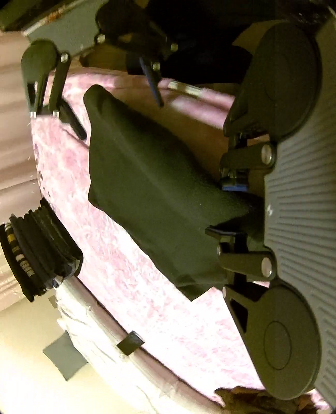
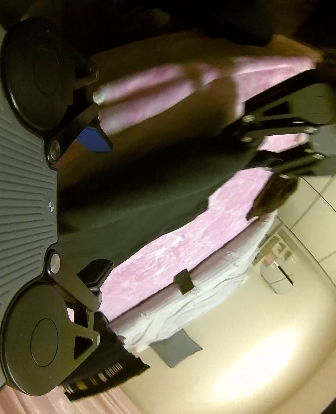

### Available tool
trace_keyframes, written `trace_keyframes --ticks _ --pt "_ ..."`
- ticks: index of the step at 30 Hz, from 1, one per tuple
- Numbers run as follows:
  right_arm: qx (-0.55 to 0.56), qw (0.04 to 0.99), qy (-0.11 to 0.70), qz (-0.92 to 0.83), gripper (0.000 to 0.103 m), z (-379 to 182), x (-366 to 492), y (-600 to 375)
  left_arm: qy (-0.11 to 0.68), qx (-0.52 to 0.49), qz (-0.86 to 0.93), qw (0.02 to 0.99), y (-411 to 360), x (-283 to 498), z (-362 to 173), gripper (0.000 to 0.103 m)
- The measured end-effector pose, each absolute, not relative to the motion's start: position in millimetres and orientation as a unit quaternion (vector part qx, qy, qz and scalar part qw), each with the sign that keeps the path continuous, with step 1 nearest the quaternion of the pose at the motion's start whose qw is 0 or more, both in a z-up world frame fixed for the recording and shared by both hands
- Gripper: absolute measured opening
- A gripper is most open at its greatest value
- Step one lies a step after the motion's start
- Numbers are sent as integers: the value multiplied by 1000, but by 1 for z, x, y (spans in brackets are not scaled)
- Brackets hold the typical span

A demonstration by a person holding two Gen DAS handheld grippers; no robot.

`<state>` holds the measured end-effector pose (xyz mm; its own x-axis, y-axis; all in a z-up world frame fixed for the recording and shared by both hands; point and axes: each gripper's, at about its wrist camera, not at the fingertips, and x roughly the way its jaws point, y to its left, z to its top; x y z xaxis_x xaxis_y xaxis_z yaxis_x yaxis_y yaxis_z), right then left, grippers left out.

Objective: Fold clothes
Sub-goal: 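Grasp the folded shirt with both grippers and lift it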

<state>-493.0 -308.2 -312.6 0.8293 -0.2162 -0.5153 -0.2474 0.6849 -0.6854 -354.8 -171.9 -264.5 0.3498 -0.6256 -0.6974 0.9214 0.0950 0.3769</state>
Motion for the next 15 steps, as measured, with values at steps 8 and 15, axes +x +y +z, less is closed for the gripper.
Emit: trace_keyframes --ticks 8,15 --pt "-402 851 338 -19 82 -325 -482 -326 118 485 -515 697 -171 -387 -292 26" --pt "-411 840 355 -9 30 -328 -489 -331 1 614 -455 645 -172 -417 -328 42"
